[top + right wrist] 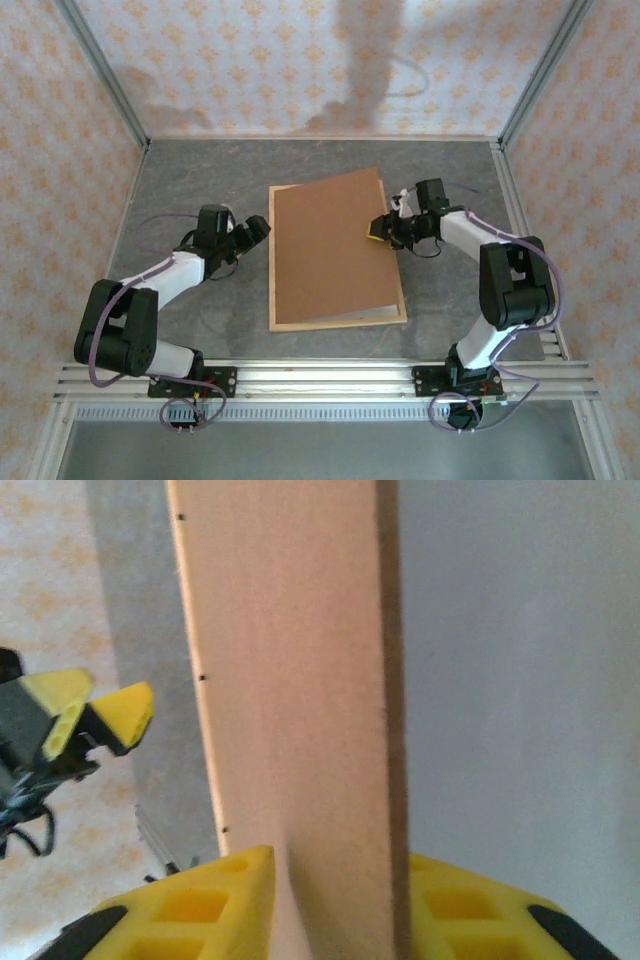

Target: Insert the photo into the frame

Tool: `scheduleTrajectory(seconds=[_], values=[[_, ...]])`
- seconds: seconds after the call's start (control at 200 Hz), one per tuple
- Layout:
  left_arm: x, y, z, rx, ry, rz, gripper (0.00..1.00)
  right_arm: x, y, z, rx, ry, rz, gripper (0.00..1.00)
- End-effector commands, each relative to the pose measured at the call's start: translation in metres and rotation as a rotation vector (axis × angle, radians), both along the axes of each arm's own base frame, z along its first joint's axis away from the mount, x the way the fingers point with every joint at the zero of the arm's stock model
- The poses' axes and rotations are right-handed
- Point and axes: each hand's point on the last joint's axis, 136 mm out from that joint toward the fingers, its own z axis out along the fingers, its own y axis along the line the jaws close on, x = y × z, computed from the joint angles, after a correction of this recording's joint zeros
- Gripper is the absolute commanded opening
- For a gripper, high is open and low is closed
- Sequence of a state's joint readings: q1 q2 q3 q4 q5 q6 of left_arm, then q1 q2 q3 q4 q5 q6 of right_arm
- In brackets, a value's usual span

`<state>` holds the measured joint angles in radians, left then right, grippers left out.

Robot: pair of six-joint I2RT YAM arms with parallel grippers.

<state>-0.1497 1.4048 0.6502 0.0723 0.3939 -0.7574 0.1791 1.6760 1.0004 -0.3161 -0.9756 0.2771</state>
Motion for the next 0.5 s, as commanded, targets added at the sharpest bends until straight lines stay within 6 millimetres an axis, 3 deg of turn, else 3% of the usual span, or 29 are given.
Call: scheduleTrajectory(seconds=[0.0, 0.23, 0.495], values=[[0.007, 0.003, 0.012, 0.053, -0.026, 0.003, 0.94, 0.005, -0.002, -0.009, -0.101, -0.009, -0.016, 0.41], [0.011, 0.003, 0.011, 0.087, -0.013, 0.004, 0.94, -0.003, -0.013, -0.023, -0.250, 0.038, 0.019, 0.56], [0.017, -0.003, 0.009, 0.104, 0.002, -0.008, 0.94, 0.000, -0.020, -0.031, -0.321, 0.062, 0.043, 0.62]])
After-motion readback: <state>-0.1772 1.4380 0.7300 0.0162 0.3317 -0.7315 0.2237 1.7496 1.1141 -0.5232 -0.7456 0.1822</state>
